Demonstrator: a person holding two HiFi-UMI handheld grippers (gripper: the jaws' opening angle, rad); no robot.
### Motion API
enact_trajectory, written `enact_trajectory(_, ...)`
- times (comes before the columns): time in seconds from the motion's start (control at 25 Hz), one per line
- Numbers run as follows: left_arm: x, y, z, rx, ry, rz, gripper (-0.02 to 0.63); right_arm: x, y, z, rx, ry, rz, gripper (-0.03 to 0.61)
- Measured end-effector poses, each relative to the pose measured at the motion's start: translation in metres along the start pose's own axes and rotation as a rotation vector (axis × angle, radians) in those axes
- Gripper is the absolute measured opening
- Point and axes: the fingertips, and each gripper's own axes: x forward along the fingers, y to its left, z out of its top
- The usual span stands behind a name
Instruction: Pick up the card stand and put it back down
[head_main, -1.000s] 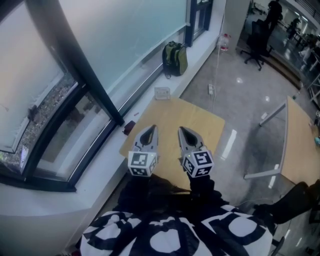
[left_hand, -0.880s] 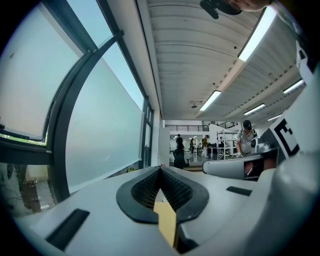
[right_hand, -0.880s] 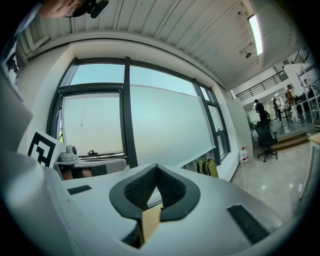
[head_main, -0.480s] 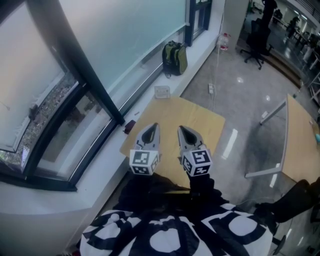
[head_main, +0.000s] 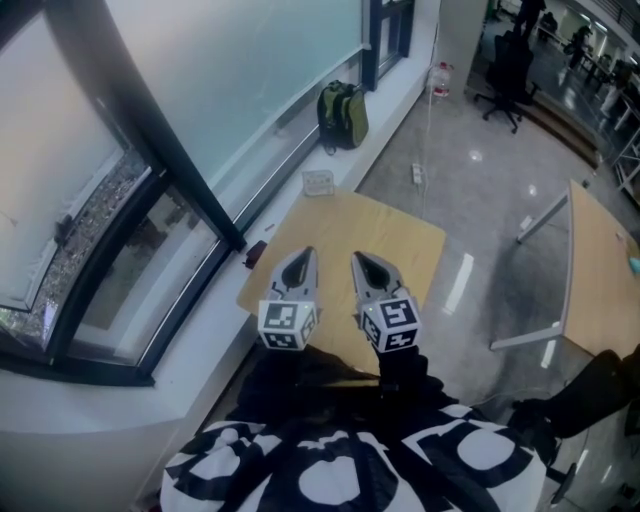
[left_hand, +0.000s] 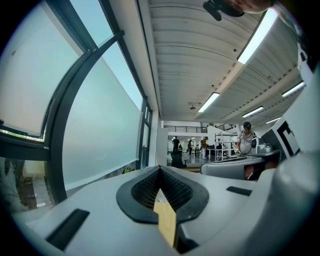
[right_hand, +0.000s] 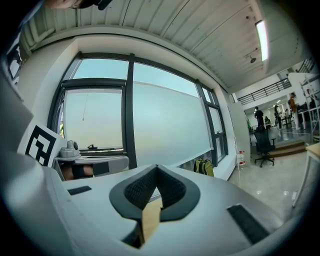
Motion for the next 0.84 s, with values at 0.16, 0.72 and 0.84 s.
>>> enact_trajectory(0.16, 0.0, -0.005, 0.001, 0.003, -0.004, -0.008, 0.009, -0.004, -0.003, 0.0, 0.002, -0.006, -0.004, 0.015)
enact_trajectory(0.72, 0.002, -0.025, -0.005, 0.013, 0.013, -0.059, 0.009, -0.018, -0.014, -0.003, 0.016, -0.018, -0.041, 0.015)
enact_trajectory(0.84, 0.001, -0.03, -0.005, 0.014, 0.015, -0.062, 0.009, -0.022, -0.015, -0.004, 0.017, -0.019, -0.042, 0.015)
